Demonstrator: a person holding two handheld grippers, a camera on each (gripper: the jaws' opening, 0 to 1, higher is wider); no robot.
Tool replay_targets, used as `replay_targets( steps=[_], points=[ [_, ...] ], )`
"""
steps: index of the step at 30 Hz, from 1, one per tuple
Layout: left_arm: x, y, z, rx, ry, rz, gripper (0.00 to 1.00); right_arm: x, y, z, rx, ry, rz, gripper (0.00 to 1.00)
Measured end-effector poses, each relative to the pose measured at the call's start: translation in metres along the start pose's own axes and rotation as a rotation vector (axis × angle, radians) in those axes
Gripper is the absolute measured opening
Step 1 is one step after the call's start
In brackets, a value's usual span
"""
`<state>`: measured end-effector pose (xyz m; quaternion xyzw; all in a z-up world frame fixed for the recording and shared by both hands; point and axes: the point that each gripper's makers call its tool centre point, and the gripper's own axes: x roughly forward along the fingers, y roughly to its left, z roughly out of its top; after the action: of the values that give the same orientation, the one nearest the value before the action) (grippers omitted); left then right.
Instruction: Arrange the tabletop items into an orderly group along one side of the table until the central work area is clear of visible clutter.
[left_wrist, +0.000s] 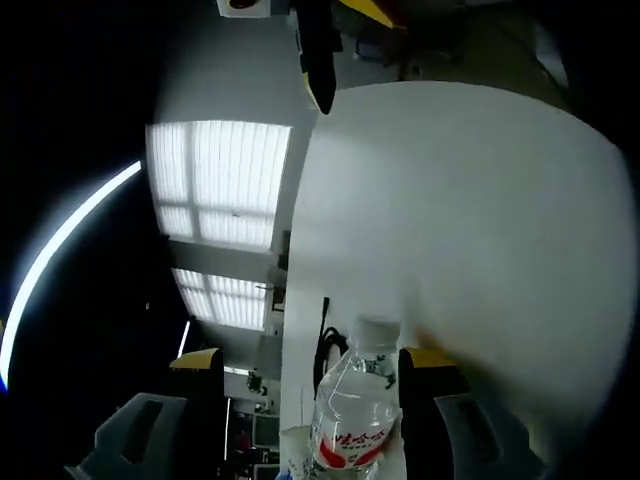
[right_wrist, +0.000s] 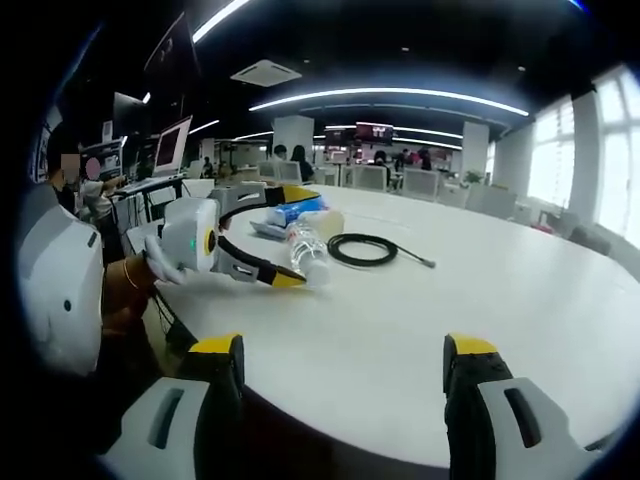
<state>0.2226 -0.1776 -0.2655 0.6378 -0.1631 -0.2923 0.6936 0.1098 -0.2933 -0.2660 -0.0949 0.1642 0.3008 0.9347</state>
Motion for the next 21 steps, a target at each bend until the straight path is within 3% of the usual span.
replay_targets(
  steps=[21],
  points=[
    [0.012,-0.002,0.001,-0.006,-0.028,-0.013,0.70,-0.001,-0.002,-0.001,0.001,0.005,-0.002,0.78]
  ],
)
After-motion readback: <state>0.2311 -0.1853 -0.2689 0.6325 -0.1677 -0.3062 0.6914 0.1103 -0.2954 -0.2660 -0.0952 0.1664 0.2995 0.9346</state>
